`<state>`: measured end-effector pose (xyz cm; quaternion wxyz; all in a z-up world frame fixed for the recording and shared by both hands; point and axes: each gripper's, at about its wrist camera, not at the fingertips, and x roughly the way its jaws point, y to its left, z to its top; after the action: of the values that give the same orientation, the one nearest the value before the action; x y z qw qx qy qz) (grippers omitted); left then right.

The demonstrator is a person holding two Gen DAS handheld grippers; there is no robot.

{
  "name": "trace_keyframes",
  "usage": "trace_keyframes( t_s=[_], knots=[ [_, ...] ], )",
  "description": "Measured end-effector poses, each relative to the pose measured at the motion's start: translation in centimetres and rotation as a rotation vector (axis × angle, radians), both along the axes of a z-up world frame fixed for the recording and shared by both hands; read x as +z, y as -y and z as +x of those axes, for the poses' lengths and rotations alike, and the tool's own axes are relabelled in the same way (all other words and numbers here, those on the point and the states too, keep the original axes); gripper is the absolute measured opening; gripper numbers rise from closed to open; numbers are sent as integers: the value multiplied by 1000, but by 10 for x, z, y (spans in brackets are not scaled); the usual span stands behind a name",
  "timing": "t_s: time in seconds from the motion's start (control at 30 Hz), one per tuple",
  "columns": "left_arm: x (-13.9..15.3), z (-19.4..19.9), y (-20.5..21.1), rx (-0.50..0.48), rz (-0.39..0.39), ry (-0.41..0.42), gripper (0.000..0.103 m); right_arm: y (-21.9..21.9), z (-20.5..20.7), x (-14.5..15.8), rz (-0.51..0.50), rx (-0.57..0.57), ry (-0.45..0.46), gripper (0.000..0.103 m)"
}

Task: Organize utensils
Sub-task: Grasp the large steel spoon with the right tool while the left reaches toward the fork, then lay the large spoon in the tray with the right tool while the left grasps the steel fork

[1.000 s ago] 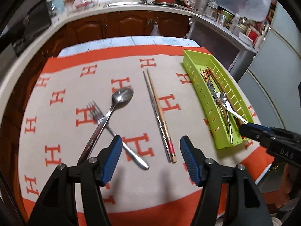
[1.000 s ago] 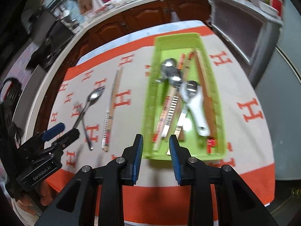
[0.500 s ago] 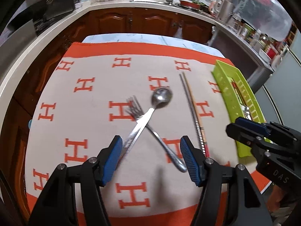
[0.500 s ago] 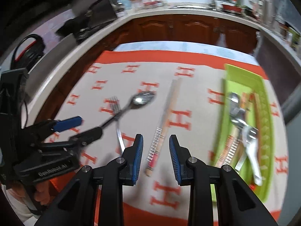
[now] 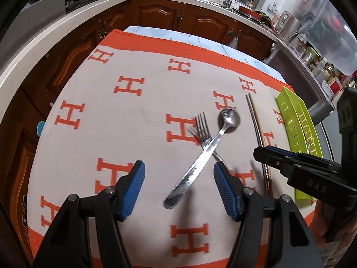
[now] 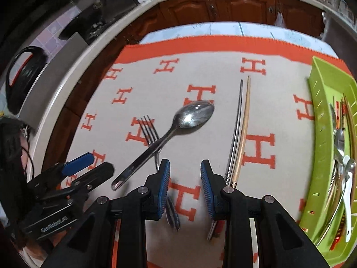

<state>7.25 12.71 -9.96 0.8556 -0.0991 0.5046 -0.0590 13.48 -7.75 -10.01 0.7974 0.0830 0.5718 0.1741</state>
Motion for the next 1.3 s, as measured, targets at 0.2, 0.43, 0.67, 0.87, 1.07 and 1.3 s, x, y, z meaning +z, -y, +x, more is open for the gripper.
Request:
trace_keyframes(
  t_s=[0.2, 0.43, 0.67, 0.87, 1.07, 1.3],
  knots=[
    [-10, 2, -21, 44, -14, -13, 62, -4, 15, -17, 23, -22, -49, 29],
    [-22, 5, -39, 88, -34, -37, 62, -18, 27, -32, 73, -21, -64, 29],
    [-25, 6, -44, 84, -41, -38, 62, -37, 42, -45, 104, -48, -44, 29],
    [-29, 5, -46, 90, -51, -49, 62, -51, 52, -49, 111, -54, 20, 26],
    [-31, 5, -46, 92, -50, -52, 62, -49, 60, -56, 175, -88, 32, 11],
    [-29, 4, -42, 83, -53, -56, 62, -35, 55, -53, 286, -117, 44, 4]
  ],
)
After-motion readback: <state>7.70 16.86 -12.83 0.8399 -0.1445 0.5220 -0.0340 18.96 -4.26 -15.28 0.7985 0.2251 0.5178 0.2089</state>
